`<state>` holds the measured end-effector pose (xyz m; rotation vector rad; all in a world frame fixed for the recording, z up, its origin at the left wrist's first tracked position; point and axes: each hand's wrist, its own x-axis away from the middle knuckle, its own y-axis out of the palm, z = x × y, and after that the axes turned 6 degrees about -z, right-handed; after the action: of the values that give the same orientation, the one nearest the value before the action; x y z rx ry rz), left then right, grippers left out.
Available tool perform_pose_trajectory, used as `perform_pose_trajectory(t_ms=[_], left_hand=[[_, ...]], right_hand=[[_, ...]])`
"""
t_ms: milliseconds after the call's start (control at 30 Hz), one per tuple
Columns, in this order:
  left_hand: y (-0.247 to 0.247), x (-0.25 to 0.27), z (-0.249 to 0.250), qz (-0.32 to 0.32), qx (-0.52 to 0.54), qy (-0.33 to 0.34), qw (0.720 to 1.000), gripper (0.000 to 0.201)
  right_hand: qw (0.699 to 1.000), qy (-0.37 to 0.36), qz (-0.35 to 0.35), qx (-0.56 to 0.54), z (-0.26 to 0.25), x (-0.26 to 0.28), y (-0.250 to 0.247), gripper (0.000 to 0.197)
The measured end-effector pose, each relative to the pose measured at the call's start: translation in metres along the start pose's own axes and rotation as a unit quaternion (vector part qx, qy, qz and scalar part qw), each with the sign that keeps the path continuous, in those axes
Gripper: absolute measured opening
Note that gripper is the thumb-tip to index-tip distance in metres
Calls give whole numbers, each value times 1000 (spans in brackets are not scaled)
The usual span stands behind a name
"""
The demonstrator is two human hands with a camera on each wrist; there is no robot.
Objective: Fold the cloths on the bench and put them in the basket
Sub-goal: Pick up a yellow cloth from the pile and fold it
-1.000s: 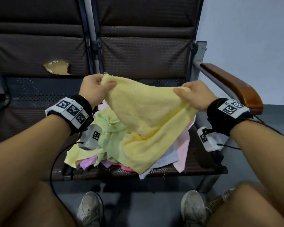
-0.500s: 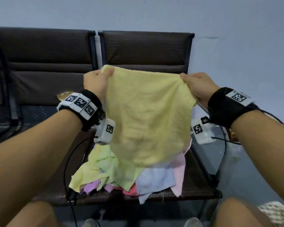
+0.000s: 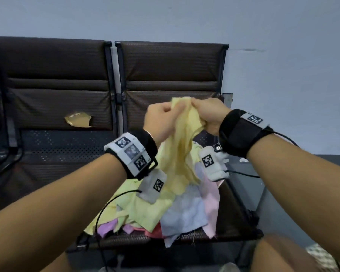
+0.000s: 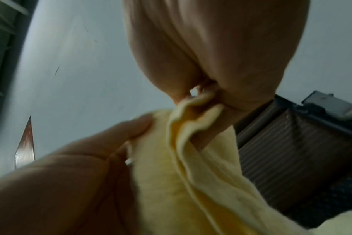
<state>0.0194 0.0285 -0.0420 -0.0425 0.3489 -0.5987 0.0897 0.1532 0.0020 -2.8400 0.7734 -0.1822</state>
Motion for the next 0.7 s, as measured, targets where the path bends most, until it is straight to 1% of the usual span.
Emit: perform_pose_trajectory(t_ms=[33,67,100,133,167,200,233,267,300,333,367,400,433,467,500,533,567,600,633,700], left_hand=[[6,8,-1,-38,-25,23,999,43],[9,13,0,-66,-48,38,996,38],[10,17,1,-83,-55,39,994,33],[8,19,3,-89,-28,21,995,30],[5,20,5,-82,17,-4,996,26],[1,19,5,-55,54,-22,997,22],[-4,17,4,-12,62,-31,998,20],[-10,13,1,29,46,-35,998,22],[-16,10,-3,51,30,-45,997,30],[-21,7,-5,37,26,-71,996,41],[-25,5,-5,-16,36,-107,993,50],[-29,3,-7,-94,62,-137,984,54],[-34,3,-6,-166,92,-159,969,51],[-37,2,-4,-215,110,-175,955,46],[-41,-2,-6,-239,109,-183,947,47],[-43,-7,-7,-241,95,-187,948,54],[-45,-13,-9,-229,81,-185,952,54],[-45,-18,-11,-213,78,-177,958,48],[-43,-23,-11,-193,75,-162,965,38],[-39,-33,-13,-160,45,-138,976,23]], right_hand=[[999,14,-25,-31,1,2,3,52],[996,26,-53,-59,2,5,5,52],[994,30,-79,-75,4,7,6,45],[993,26,-92,-69,6,10,6,32],[994,19,-90,-49,8,12,5,16],[996,15,-80,-26,11,14,3,9],[997,10,-77,-5,13,16,1,10],[996,4,-92,8,13,19,-2,15],[992,-4,-123,18,13,20,-5,23],[987,-9,-157,27,11,23,-8,32],[981,-13,-189,33,9,25,-9,39],[976,-15,-213,35,8,27,-10,42],[973,-19,-226,35,7,26,-10,42],[973,-23,-227,30,7,24,-12,41],[974,-32,-222,31,8,21,-14,39],[976,-42,-211,44,10,17,-18,33],[976,-50,-197,74,12,14,-22,25],[974,-53,-186,118,13,11,-28,20],[966,-47,-177,180,16,7,-35,22],[934,-14,-165,316,22,-5,-47,23]])
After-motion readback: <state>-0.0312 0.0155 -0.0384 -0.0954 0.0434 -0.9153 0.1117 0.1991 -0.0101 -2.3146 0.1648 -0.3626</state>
